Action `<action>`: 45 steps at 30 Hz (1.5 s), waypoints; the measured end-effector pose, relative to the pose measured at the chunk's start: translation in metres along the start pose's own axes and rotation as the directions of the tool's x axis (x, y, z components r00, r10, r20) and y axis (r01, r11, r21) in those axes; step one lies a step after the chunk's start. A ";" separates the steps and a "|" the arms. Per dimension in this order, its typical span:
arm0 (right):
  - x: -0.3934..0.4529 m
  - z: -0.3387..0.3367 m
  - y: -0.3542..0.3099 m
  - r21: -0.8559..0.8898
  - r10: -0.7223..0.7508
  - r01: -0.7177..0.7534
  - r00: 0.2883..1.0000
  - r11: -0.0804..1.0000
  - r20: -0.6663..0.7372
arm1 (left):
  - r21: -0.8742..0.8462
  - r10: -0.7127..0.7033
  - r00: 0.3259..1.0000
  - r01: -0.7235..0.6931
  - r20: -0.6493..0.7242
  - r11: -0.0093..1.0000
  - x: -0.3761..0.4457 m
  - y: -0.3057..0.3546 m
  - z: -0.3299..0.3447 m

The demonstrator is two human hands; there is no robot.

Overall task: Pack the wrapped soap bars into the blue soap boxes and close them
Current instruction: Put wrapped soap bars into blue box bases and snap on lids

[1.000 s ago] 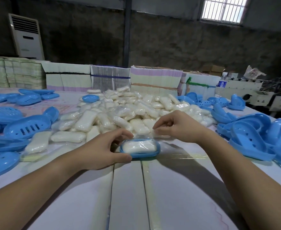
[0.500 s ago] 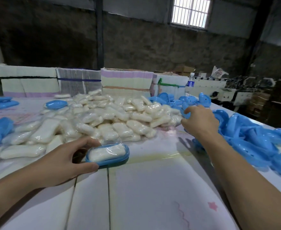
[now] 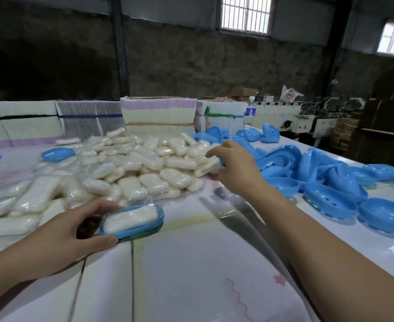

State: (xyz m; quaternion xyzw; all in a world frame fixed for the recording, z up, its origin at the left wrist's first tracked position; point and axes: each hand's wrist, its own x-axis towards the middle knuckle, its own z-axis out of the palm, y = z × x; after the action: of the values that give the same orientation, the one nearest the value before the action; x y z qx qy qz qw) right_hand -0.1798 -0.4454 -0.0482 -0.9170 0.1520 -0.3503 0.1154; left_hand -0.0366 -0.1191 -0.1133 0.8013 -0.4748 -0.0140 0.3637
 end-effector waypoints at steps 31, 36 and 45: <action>-0.034 0.034 -0.084 0.948 0.150 -0.318 0.936 -0.024 0.318 | -0.041 -0.124 0.992 0.124 -0.006 0.991 -0.003 0.029 0.005; -0.037 0.031 -0.081 0.938 -0.022 -0.261 0.962 0.229 0.273 | -0.072 -0.093 0.996 0.094 0.010 0.993 -0.005 0.030 0.004; -0.047 0.026 -0.095 0.760 -0.226 -0.129 0.911 0.637 0.344 | -0.167 -0.110 0.994 0.113 0.025 0.979 -0.004 0.041 0.008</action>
State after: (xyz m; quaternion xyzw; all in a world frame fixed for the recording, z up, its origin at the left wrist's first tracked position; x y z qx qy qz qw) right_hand -0.1765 -0.3378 -0.0654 -0.8356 -0.0644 -0.1847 0.5134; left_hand -0.0726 -0.1319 -0.0957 0.7929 -0.4290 -0.0807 0.4250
